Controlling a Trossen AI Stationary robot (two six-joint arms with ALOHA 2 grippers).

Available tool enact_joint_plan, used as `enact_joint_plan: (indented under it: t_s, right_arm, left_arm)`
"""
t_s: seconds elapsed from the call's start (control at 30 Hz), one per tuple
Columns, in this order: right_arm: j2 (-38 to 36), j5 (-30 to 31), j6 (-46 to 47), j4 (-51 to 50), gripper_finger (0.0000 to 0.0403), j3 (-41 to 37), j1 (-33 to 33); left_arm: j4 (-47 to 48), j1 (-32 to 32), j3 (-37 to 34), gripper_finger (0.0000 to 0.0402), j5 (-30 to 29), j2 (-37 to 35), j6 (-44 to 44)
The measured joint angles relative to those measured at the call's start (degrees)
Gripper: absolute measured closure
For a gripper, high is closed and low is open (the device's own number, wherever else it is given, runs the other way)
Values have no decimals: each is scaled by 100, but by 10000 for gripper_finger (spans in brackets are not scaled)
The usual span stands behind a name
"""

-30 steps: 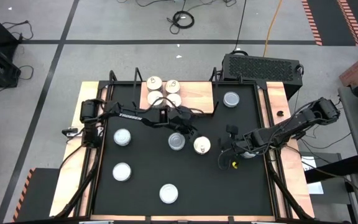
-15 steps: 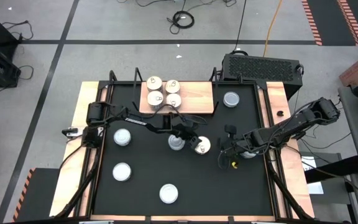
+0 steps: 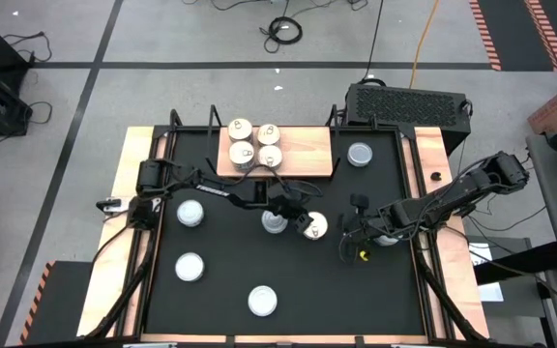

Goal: Stack canned seafood by type on shelf
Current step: Stack the blue tuna can on top of the blue tuna can on the shelf

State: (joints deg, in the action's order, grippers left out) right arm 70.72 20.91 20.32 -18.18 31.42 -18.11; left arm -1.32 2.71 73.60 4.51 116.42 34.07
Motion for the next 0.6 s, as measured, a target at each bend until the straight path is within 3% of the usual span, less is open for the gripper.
enact_joint_plan:
  t_s: [0.6]
  right_arm:
    - [0,0,2,33,403,0,0]
  left_arm:
    - [-21,-49,-4,162,115,201,13]
